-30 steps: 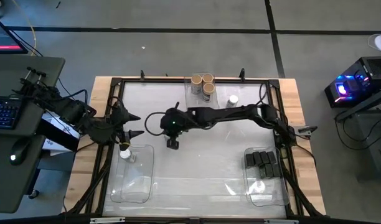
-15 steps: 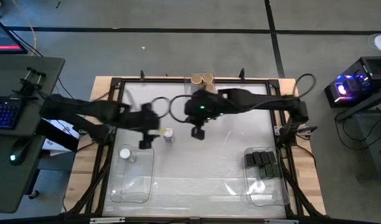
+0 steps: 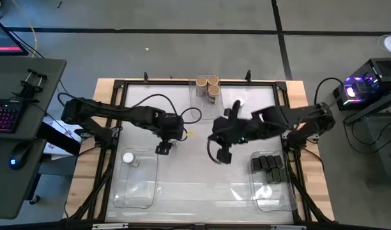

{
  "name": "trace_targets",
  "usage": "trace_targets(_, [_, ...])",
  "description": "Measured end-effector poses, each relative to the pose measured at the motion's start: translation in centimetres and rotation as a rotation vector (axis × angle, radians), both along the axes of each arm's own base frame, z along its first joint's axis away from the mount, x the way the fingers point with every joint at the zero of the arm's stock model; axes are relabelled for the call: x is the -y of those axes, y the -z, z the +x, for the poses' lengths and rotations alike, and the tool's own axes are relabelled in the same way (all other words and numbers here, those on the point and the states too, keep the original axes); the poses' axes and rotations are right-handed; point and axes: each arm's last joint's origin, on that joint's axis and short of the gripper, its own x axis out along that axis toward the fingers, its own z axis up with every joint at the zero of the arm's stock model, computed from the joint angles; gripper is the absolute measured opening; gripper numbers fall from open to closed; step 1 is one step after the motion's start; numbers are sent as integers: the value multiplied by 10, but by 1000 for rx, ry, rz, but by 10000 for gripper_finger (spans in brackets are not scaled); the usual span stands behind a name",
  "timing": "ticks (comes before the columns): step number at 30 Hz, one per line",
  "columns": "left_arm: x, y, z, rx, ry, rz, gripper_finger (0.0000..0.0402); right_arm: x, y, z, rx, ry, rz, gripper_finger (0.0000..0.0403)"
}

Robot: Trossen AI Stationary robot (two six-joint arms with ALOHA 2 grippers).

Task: Sort spices by type
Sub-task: Put the white spice bottle into the left transparent bin

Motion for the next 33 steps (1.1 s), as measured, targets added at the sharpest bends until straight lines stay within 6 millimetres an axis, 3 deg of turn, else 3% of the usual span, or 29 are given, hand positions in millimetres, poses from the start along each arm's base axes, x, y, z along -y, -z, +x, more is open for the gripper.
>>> trace_targets(10, [-14,25,13,-81,-22,50,271,-30,1,-12,14,34,-3,0])
trace_targets(22, [-17,59,25,-196,5,13,265,-33,1,-13,16,34,8,0])
trace_targets(25, [-17,60,26,-199,13,12,235,-33,1,-13,15,32,6,0])
trace_targets(29, [-17,54,24,-180,7,10,160,-33,1,-13,14,29,2,0])
trace_targets(33, [-17,34,13,-135,-20,5,162,-33,1,-13,11,12,-16,0])
